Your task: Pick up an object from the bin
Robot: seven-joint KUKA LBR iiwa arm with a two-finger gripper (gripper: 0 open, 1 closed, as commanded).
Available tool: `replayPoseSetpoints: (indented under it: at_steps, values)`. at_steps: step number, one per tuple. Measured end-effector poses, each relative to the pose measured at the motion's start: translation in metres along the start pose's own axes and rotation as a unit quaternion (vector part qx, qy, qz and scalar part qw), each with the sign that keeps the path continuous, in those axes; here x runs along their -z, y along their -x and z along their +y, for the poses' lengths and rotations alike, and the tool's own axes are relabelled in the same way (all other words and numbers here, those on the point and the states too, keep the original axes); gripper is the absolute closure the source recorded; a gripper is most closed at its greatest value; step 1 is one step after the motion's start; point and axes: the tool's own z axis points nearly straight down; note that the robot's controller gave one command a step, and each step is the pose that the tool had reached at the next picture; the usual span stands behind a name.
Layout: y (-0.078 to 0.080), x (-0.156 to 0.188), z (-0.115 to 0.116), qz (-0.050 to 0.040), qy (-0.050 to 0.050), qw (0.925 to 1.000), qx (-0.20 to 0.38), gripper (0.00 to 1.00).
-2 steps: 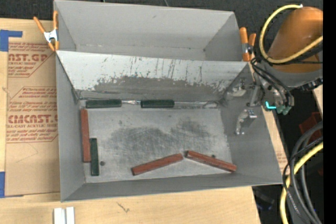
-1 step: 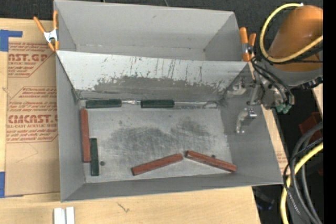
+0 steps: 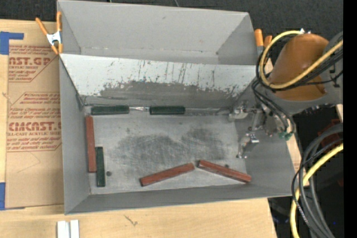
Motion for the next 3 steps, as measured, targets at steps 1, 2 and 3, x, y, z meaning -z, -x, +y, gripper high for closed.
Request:
replayPoseSetpoints:
  at_steps: [1, 2, 3]
  values:
    - [-0.011, -0.051, 0.013, 0.0021, 0.001, 0.9991, -0.042, 0.00]
    - [-0.030, -0.069, 0.015, -0.0030, 0.001, 0.9987, -0.052, 0.00]
    - [-0.046, -0.076, 0.072, -0.0022, 0.000, 0.9999, 0.011, 1.00]
